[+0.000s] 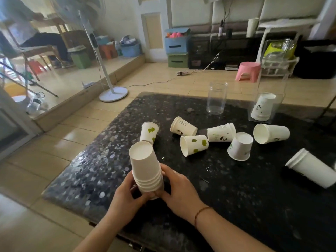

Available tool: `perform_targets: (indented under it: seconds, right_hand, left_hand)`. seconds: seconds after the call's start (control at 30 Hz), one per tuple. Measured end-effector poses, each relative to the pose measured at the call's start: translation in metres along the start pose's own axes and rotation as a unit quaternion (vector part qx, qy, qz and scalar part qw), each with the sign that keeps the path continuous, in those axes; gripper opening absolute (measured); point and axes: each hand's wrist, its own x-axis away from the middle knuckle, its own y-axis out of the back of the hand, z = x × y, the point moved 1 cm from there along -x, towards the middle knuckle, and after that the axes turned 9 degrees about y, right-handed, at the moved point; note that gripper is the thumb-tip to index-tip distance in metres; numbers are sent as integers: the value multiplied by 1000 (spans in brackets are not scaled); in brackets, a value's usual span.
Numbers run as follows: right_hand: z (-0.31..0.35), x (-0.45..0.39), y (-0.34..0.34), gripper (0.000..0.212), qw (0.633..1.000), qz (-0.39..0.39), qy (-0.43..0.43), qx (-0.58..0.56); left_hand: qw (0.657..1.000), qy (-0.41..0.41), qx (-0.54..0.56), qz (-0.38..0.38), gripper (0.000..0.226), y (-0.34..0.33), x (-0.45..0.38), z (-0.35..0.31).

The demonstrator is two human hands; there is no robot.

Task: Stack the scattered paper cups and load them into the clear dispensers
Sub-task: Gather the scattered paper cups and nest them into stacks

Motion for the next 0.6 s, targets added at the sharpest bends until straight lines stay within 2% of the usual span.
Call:
perform_targets:
  seconds: [0.03, 0.1, 0.13, 0.17, 0.2, 0.23, 0.33, 0.37, 0.43, 0.53, 0.6]
  right_hand:
    - [-2, 0, 1, 78, 1000, 10, 1, 5]
    - [-8, 6, 9, 78, 999, 22, 6, 40]
    - [-11, 12, 16, 76, 998, 19, 1, 54]
    - [-17, 20, 26, 73, 998, 1, -3, 66]
    - [-24, 29, 37, 69, 996, -21, -3, 83]
    - [-32, 39, 48, 65, 994, -39, -7, 103]
    - [-52, 70, 84, 60, 987, -58, -35, 144]
    - [-59, 82, 97, 60, 986, -65, -49, 146]
    - [-71, 108, 125, 60, 979, -101, -88, 153]
    - [-88, 154, 166, 56, 958, -177, -163, 158]
    - [-98, 182, 189, 52, 940, -233, -194, 159]
  left_hand:
    - [999, -25, -4, -35, 88, -1, 4, 1]
    - [977, -116, -32, -178, 97, -9, 19, 5]
    - [956, -169, -16, -240, 88, -12, 29, 1]
    - [933, -241, 15, -268, 71, -18, 38, -8]
    - [904, -338, 20, -260, 53, -23, 45, -21]
    - [882, -422, -5, -211, 39, -29, 47, -38]
    - [818, -553, -155, -12, 21, -56, 40, -101]
    - [808, -562, -174, 23, 22, -70, 32, -118]
    - [814, -526, -243, 45, 33, -109, 10, -140]
    - [846, -316, -428, 12, 68, -153, -37, -139]
    - [849, -213, -482, -27, 83, -163, -61, -134]
